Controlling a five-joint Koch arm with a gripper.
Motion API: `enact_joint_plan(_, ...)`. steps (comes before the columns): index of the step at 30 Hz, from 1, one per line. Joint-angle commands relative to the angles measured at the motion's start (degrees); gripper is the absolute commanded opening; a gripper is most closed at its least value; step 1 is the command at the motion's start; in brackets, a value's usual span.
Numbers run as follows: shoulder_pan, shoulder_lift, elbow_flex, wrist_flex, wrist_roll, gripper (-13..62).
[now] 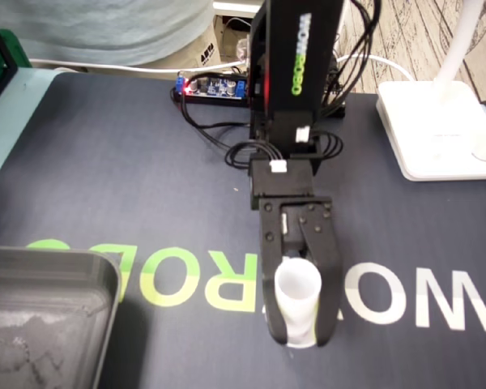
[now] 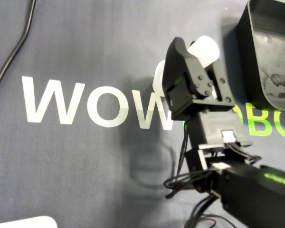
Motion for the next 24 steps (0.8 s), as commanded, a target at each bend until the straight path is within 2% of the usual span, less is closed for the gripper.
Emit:
enact_joint_plan(1,0.8,4.6,-3.0,1.4,1.1,2.2)
enact_joint_plan(10,4.2,14.7,-9.6,14.4,6.8,2.1)
enact_joint_plan(14,13.2,16.5,-21.3,24.9,16.3,2.1)
enact_joint_plan(17,17.8,16.1,-28.8,33.0,23.7,2.1)
enact_joint_plan(23,27.2,8.9,-39.8,34.1,36.7,2.0)
enact_joint_plan(24,29.7,7.1,-42.0,34.5,42.2,2.0)
